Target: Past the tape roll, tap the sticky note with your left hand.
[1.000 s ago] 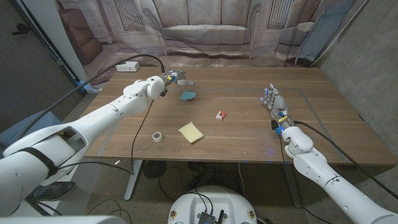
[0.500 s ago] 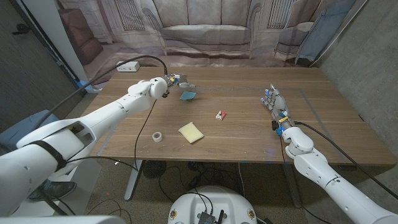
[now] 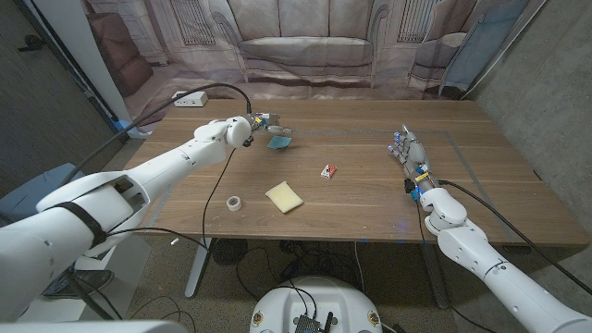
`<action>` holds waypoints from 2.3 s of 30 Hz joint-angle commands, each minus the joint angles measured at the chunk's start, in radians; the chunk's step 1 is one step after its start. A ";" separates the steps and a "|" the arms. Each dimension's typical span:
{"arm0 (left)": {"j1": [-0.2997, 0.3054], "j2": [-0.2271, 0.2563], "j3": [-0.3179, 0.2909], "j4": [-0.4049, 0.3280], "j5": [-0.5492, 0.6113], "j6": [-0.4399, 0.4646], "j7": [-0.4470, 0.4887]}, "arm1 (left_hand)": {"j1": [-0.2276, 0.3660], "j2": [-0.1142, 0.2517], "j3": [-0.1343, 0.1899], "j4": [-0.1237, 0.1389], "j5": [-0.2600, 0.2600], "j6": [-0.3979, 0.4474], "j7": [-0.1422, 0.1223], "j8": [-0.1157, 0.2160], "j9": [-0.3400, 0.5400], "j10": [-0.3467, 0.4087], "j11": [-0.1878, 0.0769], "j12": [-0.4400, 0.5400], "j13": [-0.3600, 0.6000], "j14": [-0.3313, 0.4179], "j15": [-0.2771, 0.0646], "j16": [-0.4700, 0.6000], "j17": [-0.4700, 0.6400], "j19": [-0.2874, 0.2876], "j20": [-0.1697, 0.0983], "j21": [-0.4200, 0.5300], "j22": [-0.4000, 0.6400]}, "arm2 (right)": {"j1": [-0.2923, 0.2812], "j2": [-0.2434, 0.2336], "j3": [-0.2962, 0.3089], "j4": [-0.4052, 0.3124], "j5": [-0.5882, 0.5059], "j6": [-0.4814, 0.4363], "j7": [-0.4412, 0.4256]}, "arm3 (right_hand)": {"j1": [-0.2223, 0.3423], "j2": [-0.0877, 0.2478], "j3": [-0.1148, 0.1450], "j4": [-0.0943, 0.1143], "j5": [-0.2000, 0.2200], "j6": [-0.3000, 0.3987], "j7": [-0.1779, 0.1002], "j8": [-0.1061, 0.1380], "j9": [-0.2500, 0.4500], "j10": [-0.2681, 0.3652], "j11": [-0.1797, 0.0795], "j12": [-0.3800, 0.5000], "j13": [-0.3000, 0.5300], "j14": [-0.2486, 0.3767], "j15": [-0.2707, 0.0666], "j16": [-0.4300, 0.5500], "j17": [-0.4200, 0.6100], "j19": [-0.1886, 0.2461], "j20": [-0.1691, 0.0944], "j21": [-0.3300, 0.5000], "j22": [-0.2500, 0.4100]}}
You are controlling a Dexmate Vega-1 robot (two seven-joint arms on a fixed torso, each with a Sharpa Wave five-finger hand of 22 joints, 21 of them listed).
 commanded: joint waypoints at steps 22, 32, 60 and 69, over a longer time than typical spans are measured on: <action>-0.055 -0.070 0.084 0.169 -0.016 -0.057 0.036 | 0.005 0.008 0.003 0.004 0.007 -0.022 -0.042 -0.006 0.001 -0.036 -0.007 -0.001 0.001 -0.038 0.001 -0.006 0.002 -0.038 -0.019 0.001 0.004 | -0.012 0.002 0.003 -0.006 -0.005 0.006 -0.016 | -0.005 0.009 -0.003 -0.008 0.004 0.010 0.004 -0.003 0.005 0.012 0.003 -0.002 0.002 0.006 0.009 0.005 0.005 0.007 0.006 0.006 0.003; -0.066 -0.082 0.101 0.196 -0.017 -0.065 0.032 | 0.007 0.010 0.004 0.004 0.007 -0.025 -0.056 -0.005 0.001 -0.042 -0.009 -0.001 0.001 -0.042 0.002 -0.006 0.002 -0.044 -0.017 0.000 0.004 | -0.017 0.004 0.004 -0.011 -0.003 0.004 -0.022 | -0.005 0.009 -0.003 -0.009 0.004 0.010 0.003 -0.004 0.005 0.013 0.004 -0.002 0.002 0.008 0.009 0.006 0.005 0.008 0.006 0.006 0.003; -0.053 -0.045 0.094 0.151 -0.017 -0.020 0.008 | 0.010 0.013 0.006 0.004 0.007 -0.023 -0.058 -0.002 0.001 -0.040 -0.007 0.004 0.001 -0.045 0.001 -0.003 0.002 -0.049 -0.015 0.001 0.004 | -0.017 0.006 0.000 -0.012 0.000 -0.006 -0.021 | -0.006 0.011 -0.004 -0.010 0.004 0.012 0.004 -0.004 0.005 0.018 0.002 -0.001 0.002 0.007 0.010 0.005 0.005 0.008 0.006 0.006 0.003; -0.065 -0.059 0.099 0.183 -0.016 -0.031 0.013 | 0.011 0.014 0.007 0.003 0.007 -0.028 -0.063 -0.003 0.002 -0.041 -0.007 0.005 0.002 -0.046 0.001 -0.002 0.002 -0.050 -0.013 0.001 0.004 | -0.020 0.004 0.003 -0.015 0.002 -0.011 -0.027 | -0.007 0.011 -0.005 -0.011 0.004 0.013 0.004 -0.004 0.005 0.018 0.001 -0.002 0.002 0.008 0.008 0.005 0.005 0.008 0.006 0.006 0.003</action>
